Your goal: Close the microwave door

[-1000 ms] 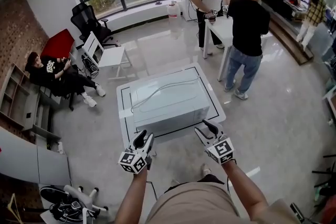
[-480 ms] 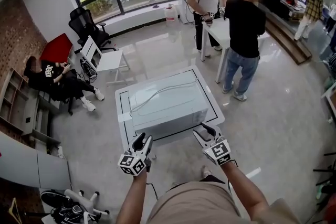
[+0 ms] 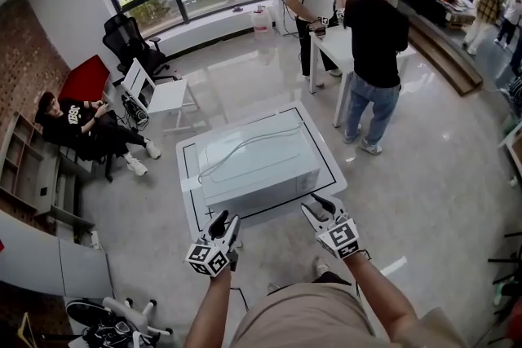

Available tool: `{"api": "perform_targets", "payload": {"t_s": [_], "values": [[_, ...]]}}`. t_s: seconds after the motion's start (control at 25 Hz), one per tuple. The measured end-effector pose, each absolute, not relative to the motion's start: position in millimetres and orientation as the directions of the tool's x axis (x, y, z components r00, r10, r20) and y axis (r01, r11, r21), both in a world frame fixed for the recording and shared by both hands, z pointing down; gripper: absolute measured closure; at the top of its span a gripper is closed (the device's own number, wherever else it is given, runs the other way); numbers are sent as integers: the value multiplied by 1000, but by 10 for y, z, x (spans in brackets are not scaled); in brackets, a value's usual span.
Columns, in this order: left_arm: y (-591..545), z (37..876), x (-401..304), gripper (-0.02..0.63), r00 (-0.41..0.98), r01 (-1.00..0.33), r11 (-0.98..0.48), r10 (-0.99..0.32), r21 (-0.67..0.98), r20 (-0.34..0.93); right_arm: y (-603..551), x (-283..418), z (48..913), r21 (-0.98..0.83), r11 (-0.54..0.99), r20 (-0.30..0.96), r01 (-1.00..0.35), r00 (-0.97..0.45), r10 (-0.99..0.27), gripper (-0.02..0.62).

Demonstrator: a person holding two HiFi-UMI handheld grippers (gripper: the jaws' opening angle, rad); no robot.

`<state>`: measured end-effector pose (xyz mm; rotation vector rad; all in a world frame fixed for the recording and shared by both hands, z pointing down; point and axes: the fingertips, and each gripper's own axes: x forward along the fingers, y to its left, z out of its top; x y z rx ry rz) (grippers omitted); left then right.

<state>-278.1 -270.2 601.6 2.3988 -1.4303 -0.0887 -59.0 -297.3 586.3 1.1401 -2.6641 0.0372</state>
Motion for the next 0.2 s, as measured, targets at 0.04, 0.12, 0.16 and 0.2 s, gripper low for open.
{"api": "perform_targets", "payload": {"t_s": [0.04, 0.12, 0.16, 0.2], "values": [[-2703, 6029, -2767, 448, 490, -841, -431, -863, 325, 124, -2980, -578, 5862, 71, 695, 230, -716, -666, -710, 456], [-2719, 6041, -2738, 448, 491, -841, -431, -862, 327, 126, -2999, -554, 5849, 70, 695, 226, -715, -667, -710, 457], [-2731, 6042, -2723, 448, 491, -841, -431, -862, 327, 127, -3011, -542, 5840, 70, 695, 223, -715, -668, -710, 459], [-2744, 6043, -2708, 448, 491, -841, -431, -862, 327, 128, -3025, -530, 5831, 70, 695, 220, -716, -668, -711, 460]]}}
